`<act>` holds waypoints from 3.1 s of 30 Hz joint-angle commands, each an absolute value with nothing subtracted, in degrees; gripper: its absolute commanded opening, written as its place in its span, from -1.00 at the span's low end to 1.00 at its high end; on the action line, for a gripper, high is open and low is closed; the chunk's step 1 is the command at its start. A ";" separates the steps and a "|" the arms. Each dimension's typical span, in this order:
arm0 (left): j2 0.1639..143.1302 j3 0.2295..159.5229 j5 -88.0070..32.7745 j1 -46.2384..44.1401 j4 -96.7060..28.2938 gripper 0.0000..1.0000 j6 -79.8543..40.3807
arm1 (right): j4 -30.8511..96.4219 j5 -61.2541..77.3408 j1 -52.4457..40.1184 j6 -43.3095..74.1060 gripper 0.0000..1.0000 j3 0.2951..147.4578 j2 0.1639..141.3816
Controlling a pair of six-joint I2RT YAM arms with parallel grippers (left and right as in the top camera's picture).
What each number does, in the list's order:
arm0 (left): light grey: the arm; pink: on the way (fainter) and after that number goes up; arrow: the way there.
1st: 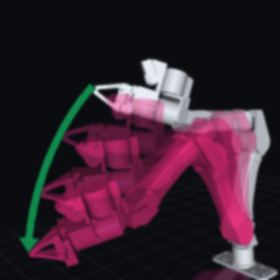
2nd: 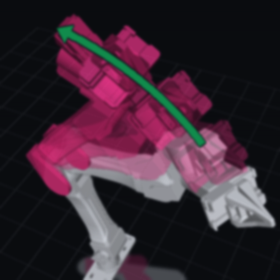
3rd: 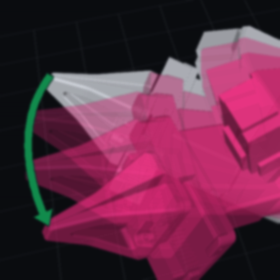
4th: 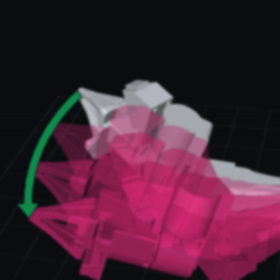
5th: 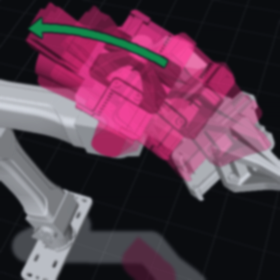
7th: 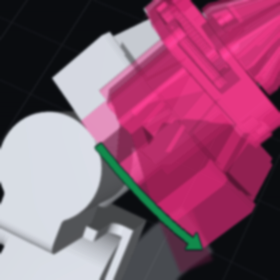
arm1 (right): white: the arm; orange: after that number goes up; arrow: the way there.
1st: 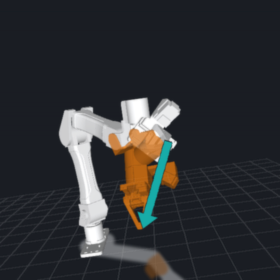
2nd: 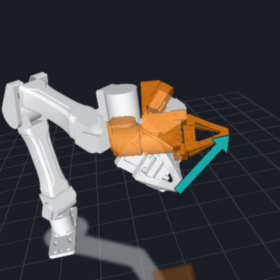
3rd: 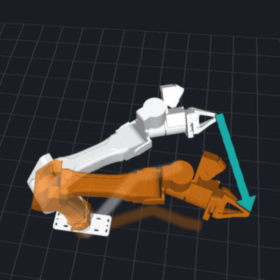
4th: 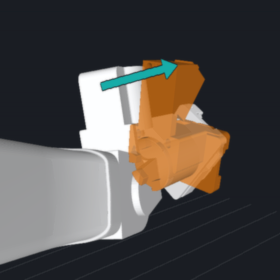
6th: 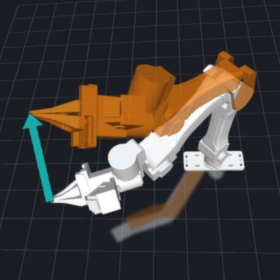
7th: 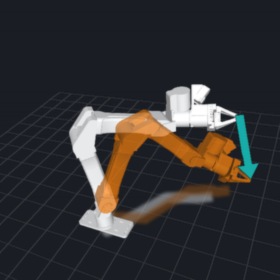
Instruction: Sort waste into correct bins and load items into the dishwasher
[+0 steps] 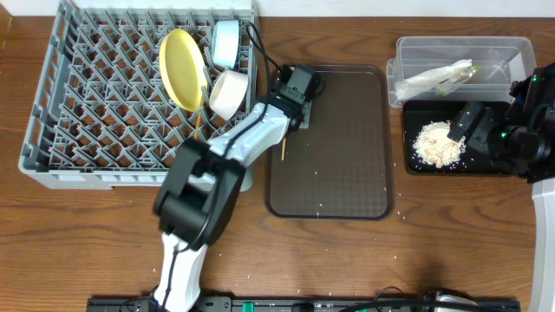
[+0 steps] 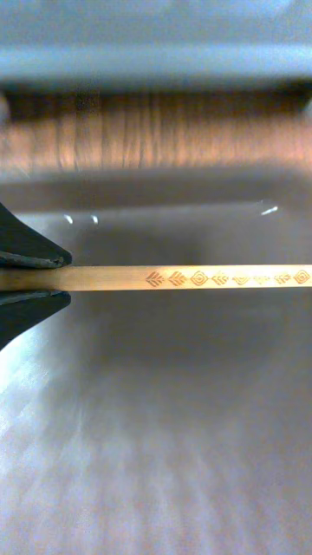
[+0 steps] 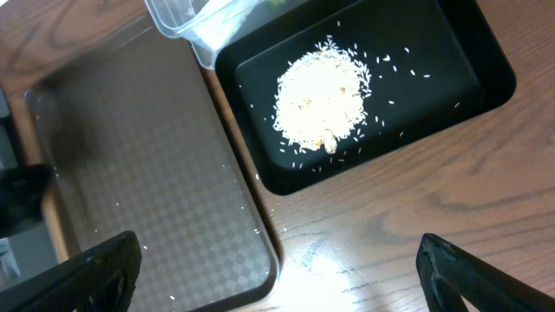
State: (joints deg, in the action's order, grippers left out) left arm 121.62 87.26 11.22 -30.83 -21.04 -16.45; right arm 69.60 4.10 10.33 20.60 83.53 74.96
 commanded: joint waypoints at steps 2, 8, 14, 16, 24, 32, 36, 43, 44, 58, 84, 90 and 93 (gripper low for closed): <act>108.01 87.79 11.18 -30.81 -24.99 -0.85 -12.62 | 69.67 4.12 11.18 21.19 0.98 84.09 74.91; 98.04 87.79 17.28 -29.82 -33.41 -0.85 -9.98 | 69.67 4.12 11.18 21.19 0.98 84.09 74.91; 96.53 87.61 23.86 -25.41 -41.19 -0.85 -3.70 | 69.67 4.12 11.18 21.19 0.98 84.09 74.91; 97.21 87.37 23.86 -22.68 -43.18 -0.84 -2.07 | 69.67 4.12 11.18 21.17 0.99 84.09 74.91; 101.14 87.11 20.18 -11.60 -44.88 -0.85 -1.04 | 69.67 4.12 11.18 21.19 0.99 84.09 74.91; 108.38 87.11 18.48 -8.64 -44.51 -0.82 0.45 | 69.67 4.12 11.18 21.19 0.99 84.09 74.91; 109.30 87.11 18.48 -8.62 -44.51 -0.23 0.40 | 69.67 4.12 11.18 21.19 0.98 84.09 74.91; 108.88 87.13 18.48 -8.64 -45.54 0.14 0.14 | 69.67 4.12 11.20 21.19 0.99 84.09 74.91; 108.60 87.20 18.46 -8.67 -45.78 0.16 -0.10 | 69.67 4.12 11.18 21.19 0.99 84.09 74.91; 87.09 87.94 18.44 -8.71 -54.41 0.59 -9.52 | 69.67 4.12 11.18 21.19 0.99 84.09 74.91; 74.74 87.88 18.46 -8.69 -71.99 0.74 -10.61 | 69.67 4.12 11.18 21.19 0.98 84.09 74.91; 74.74 87.88 18.46 -8.69 -71.99 0.74 -10.63 | 69.67 4.12 11.18 21.19 0.98 84.09 74.91; 74.74 87.88 18.46 -8.69 -71.99 0.74 -10.63 | 69.67 4.12 11.18 21.19 0.99 84.09 74.91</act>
